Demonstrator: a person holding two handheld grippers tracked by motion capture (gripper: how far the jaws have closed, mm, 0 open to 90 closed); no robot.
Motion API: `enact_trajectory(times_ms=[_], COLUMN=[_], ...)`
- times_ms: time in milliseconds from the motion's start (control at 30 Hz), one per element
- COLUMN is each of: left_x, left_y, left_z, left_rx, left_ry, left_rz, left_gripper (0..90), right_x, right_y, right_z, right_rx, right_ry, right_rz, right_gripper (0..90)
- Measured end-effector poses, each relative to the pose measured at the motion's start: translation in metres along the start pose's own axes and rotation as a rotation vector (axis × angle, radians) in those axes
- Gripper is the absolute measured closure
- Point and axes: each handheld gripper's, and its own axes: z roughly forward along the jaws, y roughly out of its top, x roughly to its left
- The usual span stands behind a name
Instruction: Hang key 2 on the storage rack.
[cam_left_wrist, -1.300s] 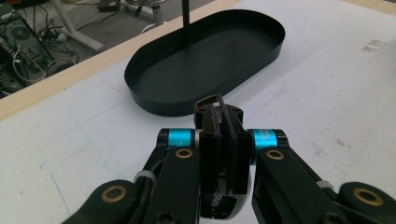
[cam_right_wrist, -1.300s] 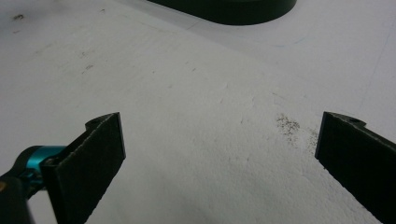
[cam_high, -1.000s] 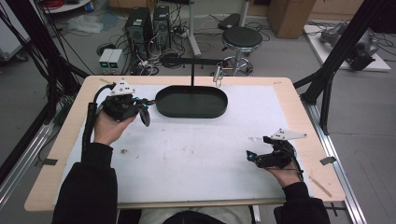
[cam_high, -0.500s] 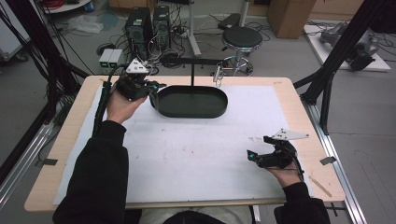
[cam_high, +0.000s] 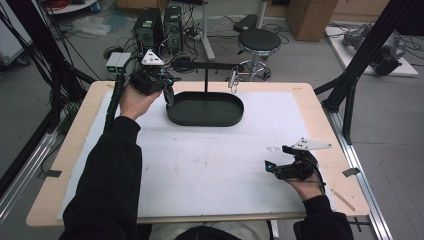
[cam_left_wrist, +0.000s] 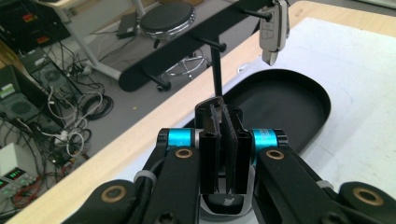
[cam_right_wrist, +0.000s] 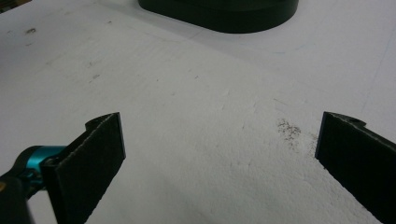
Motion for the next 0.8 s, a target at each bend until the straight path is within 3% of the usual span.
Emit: enact_trajectory(times_ms=[367, 567, 800], left_x=[0.003, 0.005, 0.005], left_y=[0.018, 0.017, 0.015], left_z=[0.006, 0.014, 0.02], left_rx=[-0.007, 0.015, 0.033], left_ry=[0.086, 0.123, 0.135], left_rz=[0.015, 0.028, 0.019], left_gripper=[85.5, 85.4, 85.4], right_x=[-0.001, -0.001, -0.001], right_y=[0.0, -0.001, -0.001], right_z=[-0.001, 0.0, 0.0], right_rx=[-0.003, 0.0, 0.011], right_ry=[0.006, 0.008, 0.007], right_rz=[0.004, 0.004, 0.011], right_gripper=[0.8, 0.7, 0.8])
